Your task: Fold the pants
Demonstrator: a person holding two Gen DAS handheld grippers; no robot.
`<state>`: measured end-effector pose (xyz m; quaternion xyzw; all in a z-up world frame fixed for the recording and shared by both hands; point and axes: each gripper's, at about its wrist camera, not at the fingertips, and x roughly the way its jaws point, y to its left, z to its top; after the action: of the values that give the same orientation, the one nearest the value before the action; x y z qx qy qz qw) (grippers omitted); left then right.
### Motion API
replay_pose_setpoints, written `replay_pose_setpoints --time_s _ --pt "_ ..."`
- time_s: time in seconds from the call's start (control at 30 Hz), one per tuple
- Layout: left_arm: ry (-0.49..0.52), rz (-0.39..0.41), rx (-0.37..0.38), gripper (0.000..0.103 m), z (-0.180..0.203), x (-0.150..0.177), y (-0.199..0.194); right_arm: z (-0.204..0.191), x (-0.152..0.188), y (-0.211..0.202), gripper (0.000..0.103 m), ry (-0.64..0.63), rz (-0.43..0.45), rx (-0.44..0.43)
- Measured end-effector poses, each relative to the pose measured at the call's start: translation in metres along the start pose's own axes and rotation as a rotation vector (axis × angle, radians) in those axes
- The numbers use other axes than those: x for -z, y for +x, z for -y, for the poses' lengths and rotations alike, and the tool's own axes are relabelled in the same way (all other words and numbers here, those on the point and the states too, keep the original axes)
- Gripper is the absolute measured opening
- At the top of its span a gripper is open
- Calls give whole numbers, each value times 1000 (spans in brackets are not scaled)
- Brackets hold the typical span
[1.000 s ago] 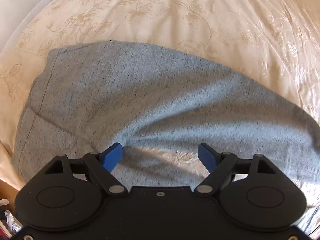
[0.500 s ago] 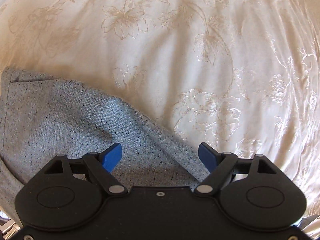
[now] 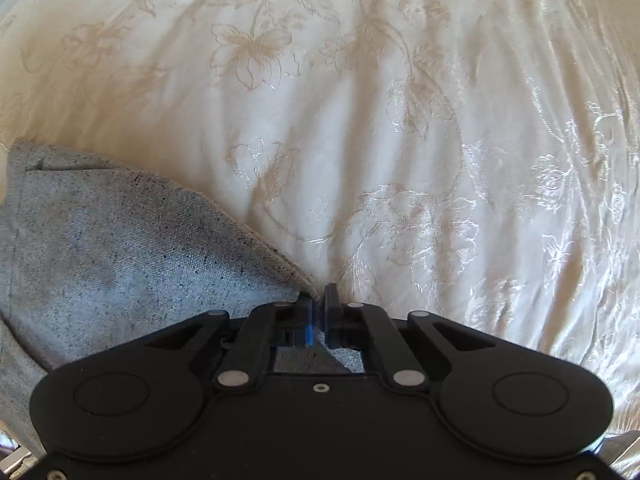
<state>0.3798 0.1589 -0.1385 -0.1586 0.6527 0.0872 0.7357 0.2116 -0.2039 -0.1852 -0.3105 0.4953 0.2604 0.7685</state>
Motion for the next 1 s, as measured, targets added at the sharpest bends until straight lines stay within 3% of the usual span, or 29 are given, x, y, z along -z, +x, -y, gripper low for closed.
replay_pose_setpoints --time_s 0.23,0.4,0.73,1.0 --pt "44 221 49 6 -30 94 -113 -7 24 -60 5 -6 119 20" --pt "39 272 40 6 -67 170 -165 -30 57 -101 5 -32 170 12" --pt "-17 146 -69 6 -102 282 -106 -98 125 -88 5 -40 99 -74" --pt "-93 105 -105 6 -118 290 -74 -125 146 -70 5 16 63 -98"
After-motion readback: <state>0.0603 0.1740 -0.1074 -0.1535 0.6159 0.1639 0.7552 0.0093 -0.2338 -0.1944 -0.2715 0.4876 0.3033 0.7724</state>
